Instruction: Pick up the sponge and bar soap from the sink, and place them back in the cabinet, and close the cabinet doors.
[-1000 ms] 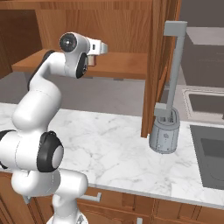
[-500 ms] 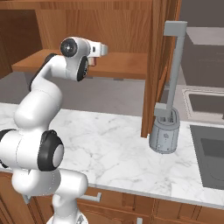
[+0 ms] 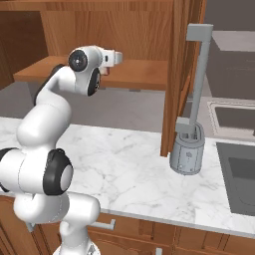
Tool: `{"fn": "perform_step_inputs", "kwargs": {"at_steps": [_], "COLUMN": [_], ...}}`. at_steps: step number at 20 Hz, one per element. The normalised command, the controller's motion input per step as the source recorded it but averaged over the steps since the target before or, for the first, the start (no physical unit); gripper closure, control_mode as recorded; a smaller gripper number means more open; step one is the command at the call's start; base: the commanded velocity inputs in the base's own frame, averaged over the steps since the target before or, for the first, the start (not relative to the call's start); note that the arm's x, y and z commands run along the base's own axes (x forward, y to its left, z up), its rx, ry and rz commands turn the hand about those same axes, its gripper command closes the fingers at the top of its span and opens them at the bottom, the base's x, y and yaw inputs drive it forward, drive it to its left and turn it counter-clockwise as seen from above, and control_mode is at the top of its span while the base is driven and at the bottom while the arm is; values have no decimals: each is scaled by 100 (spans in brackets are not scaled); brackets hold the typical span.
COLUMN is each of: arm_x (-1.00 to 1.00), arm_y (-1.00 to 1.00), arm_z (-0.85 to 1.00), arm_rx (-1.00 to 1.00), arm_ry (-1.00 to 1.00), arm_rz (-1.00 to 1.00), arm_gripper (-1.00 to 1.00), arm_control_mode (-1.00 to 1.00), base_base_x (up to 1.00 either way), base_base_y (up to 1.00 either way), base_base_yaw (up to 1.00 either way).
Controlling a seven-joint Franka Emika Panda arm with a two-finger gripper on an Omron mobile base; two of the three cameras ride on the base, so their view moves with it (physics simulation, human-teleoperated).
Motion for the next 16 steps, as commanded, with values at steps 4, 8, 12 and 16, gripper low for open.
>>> {"fn": "perform_step_inputs", "kwargs": {"at_steps": [4,8,12,16], "arm_x": [-1,-16,-26,-35], "arm_y": [0,-7,-8,-10], "arm_z": [0,4,15,19], "arm_rx": [0,0,0,0], "arm_ry": [-11,-11,-11,-5], "arm_rz": [0,0,0,0], "arm_gripper": [-100,-100,-100,-100], "arm_control_mode": [-100,-100,-100,-100], "base_base_x": [0,0,0,0], "base_base_y": [0,0,0,0], "base_base_yaw": [0,0,0,0]}}
